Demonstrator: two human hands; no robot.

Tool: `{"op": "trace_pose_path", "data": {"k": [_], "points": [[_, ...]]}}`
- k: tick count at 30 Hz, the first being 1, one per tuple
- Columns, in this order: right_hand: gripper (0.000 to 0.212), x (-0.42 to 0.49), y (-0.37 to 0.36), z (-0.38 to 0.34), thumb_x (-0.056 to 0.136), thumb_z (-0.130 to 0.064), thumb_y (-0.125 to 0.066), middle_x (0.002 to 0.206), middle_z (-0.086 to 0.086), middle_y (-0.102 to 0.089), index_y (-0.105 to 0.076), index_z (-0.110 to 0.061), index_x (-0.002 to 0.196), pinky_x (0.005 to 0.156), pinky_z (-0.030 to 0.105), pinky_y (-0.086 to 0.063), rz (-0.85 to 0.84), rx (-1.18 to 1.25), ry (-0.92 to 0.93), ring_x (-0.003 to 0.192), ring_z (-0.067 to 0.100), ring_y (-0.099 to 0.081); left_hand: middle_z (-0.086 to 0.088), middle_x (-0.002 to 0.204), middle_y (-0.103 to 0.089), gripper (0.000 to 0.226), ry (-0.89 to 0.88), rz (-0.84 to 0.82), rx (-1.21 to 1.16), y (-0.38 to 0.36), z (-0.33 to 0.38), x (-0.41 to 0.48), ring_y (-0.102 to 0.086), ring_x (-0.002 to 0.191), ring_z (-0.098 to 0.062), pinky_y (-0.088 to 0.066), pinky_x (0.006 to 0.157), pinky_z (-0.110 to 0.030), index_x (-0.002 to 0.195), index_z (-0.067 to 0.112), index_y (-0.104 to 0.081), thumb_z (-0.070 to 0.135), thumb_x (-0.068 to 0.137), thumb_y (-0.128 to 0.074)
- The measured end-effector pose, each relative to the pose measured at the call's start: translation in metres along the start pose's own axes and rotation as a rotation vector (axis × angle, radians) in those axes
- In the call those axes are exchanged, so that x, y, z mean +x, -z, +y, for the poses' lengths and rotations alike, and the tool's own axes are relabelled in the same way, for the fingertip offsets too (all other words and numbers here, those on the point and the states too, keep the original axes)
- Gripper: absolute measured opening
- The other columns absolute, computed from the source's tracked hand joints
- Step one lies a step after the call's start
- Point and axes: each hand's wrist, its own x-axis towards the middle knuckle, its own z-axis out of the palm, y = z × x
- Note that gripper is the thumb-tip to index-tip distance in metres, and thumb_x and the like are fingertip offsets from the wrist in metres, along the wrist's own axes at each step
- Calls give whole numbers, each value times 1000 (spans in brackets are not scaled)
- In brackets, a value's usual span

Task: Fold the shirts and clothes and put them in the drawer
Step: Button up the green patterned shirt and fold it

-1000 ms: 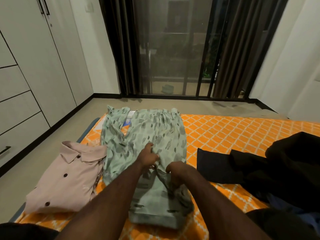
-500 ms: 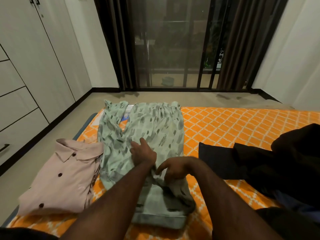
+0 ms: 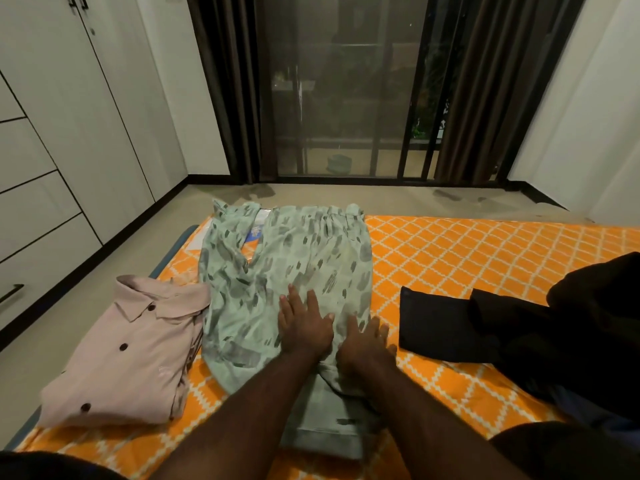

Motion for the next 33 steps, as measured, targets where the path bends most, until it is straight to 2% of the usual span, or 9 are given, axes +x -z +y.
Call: {"op": "trace_pose_path", "data": {"k": [3,5,9,13,18,24,27,30,33], "points": [[69,6,-10,24,106,-58,-23,167,11,26,16,-38,160,124,57,6,111,-154,149,155,35,21,-17,169,7,74,-58,20,92,-8,-3,-7,5,155,-39,-7,125,-52,161,20,-12,61,102,-28],[70,14,-9,37,103,-66,-16,168,11,23,16,-40,160,124,54,7,113,-201,182,156,34,19,-16,169,3,73,-42,-23,96,-9,-4,-10,6,155,-39,-6,124,-54,161,21,-14,63,102,-27],[73,21,-3,41,101,-71,-14,169,12,21,15,-40,160,126,53,4,73,-239,208,156,36,18,-16,169,2,76,-80,-109,145,-4,-12,-10,6,155,-38,-5,124,-55,161,23,-14,68,100,-23],[73,13,3,33,100,-72,-15,165,10,31,15,-42,160,122,59,8,114,-237,210,152,37,28,-17,168,9,79,-129,-67,99,4,-21,-13,6,155,-37,-6,123,-54,161,25,-9,70,98,-26],[66,-4,5,3,105,-62,-18,169,4,23,5,-38,163,124,54,8,250,-173,383,154,28,25,-18,168,5,72,-296,-10,60,9,-33,-31,3,156,-34,-11,126,-49,162,18,1,44,105,-35],[72,-16,-6,2,102,-68,-21,171,12,5,-2,-36,163,125,52,2,8,-327,523,158,29,8,-6,169,-7,88,-376,-294,-10,33,-58,-32,-26,151,-30,-30,121,-44,162,27,-2,25,97,-61],[80,-21,4,-5,97,-74,-33,172,9,-6,-13,-34,163,124,50,-7,33,-386,627,158,27,-3,-7,164,-23,75,-326,-227,-27,52,-72,-36,-41,142,-31,-39,115,-44,160,29,-17,25,98,-57],[69,-31,0,-9,100,-56,-46,168,10,-17,-21,-32,161,120,47,-22,48,-477,676,153,29,-19,-13,159,-29,73,-194,-124,68,63,-99,-46,-38,141,-34,-35,115,-44,158,24,-24,27,93,-57],[57,-47,-4,-10,104,-35,-43,160,12,-28,-27,-28,158,110,43,-35,42,-452,665,140,33,-37,-18,151,-32,71,-51,-113,28,67,-118,-59,-33,142,-40,-31,117,-45,155,20,-30,33,92,-62]]}}
